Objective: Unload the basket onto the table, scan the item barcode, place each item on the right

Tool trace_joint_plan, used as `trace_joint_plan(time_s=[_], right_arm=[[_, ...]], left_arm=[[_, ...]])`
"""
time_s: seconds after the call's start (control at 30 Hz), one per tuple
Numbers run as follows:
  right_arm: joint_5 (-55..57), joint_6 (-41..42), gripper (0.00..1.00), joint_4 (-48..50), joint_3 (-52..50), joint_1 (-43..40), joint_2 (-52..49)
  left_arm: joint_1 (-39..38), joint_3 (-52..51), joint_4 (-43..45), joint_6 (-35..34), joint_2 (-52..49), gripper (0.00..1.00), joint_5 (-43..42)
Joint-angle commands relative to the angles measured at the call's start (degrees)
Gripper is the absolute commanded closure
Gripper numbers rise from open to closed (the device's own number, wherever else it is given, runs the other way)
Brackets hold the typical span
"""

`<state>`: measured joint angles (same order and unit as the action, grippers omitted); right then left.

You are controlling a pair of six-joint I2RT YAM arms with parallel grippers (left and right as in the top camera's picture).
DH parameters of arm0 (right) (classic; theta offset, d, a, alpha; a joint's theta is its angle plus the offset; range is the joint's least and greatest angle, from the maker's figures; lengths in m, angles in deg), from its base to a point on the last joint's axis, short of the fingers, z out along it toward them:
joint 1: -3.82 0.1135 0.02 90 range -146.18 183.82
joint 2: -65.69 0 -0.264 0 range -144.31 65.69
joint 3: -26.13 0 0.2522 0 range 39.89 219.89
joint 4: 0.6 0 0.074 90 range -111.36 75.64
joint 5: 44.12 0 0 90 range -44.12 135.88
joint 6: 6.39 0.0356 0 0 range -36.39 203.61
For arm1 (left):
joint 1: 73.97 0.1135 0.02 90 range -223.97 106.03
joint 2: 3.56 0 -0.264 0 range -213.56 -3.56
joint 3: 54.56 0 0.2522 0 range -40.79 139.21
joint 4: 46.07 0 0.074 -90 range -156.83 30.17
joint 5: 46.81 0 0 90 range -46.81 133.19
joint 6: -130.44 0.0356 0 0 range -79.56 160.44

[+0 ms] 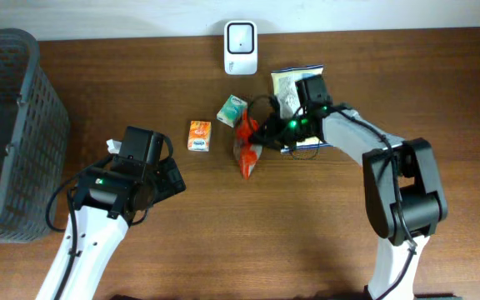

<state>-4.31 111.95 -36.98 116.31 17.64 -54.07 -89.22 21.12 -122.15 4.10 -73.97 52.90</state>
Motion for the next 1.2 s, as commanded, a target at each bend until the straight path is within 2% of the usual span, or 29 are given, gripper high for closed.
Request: trace_joint_plan(time_s=[0.0, 0.03, 0.07, 0.1, 0.17, 0.23, 0.3, 0.33, 0.43, 0.53, 0.6, 0.7, 0.77, 0.8, 0.9, 0.93, 0.97, 1.07, 1.17], right_arm=[[13.4, -2.2, 0.80, -6.3, -1.0, -2.6, 0.5], [15.3, -4.5, 0.69, -9.2, -0.2, -3.7, 0.6], [17.3, -8.3, 0.54, -14.8, 2.5, -5.1, 0.6], [20.4, -12.4, 0.40, -23.5, 8.5, -6.5, 0.9], [25.4, -19.2, 0.38, -41.7, 23.7, -6.7, 1.4], [25.4, -22.6, 0.33, -52.7, 32.3, -4.1, 1.4], [30.1, -25.0, 0.33, -51.8, 30.7, 2.2, 1.3], [37.8, -20.4, 0.33, -49.1, 28.0, 5.9, 1.2], [48.8, -7.3, 0.33, -38.2, 19.7, 12.6, 1.1], [57.9, -3.3, 0.33, -27.6, 11.4, 18.4, 1.1], [62.6, -0.4, 0.33, -26.3, 9.1, 19.2, 1.0], [62.9, -0.4, 0.71, -25.9, 8.5, 18.9, 1.0], [62.0, -0.3, 0.91, -25.3, 8.9, 18.8, 1.0], [61.2, -0.3, 0.96, -25.5, 10.1, 18.7, 1.0], [61.0, -0.4, 0.96, -29.5, 23.9, 17.2, 1.1], [61.0, -0.4, 0.96, -29.9, 31.1, 15.3, 1.1], [60.9, -0.6, 0.96, -28.6, 33.7, 14.1, 1.1], [60.7, -3.0, 0.96, -16.2, 34.1, 12.2, 0.9], [58.1, -13.2, 0.96, 2.3, 34.0, 12.4, -2.0]], left_arm=[[0.0, 0.2, 0.1, -0.8, 0.2, 0.01, 0.6], [0.0, 0.2, 0.1, -0.8, 0.2, 0.01, 0.6], [0.0, 0.2, 0.1, -0.8, 0.2, 0.01, 0.6], [0.0, 0.2, 0.1, -0.8, 0.2, 0.01, 0.6], [0.0, 0.2, 0.1, -0.8, 0.2, 0.01, 0.6], [0.0, 0.2, 0.1, -0.8, 0.2, 0.01, 0.6], [0.0, 0.2, 0.1, -0.8, 0.2, 0.01, 0.6], [0.0, 0.2, 0.1, -0.8, 0.2, 0.01, 0.6], [0.0, 0.2, 0.1, -0.8, 0.2, 0.01, 0.6], [0.0, 0.2, 0.1, -0.8, 0.2, 0.01, 0.6], [0.0, 0.2, 0.1, -0.8, 0.2, 0.01, 0.6], [0.0, 0.2, 0.1, -0.8, 0.2, 0.01, 0.6], [0.0, 0.2, 0.1, -0.8, 0.2, 0.01, 0.6], [0.0, 0.2, 0.1, -0.8, 0.2, 0.01, 0.6], [0.0, 0.2, 0.1, -0.8, 0.2, 0.01, 0.6], [0.0, 0.2, 0.1, -0.8, 0.2, 0.01, 0.6], [0.0, 0.2, 0.1, -0.8, 0.2, 0.01, 0.6], [0.0, 0.2, 0.1, -0.8, 0.2, 0.01, 0.6], [0.0, 0.2, 0.1, -0.8, 0.2, 0.01, 0.6]])
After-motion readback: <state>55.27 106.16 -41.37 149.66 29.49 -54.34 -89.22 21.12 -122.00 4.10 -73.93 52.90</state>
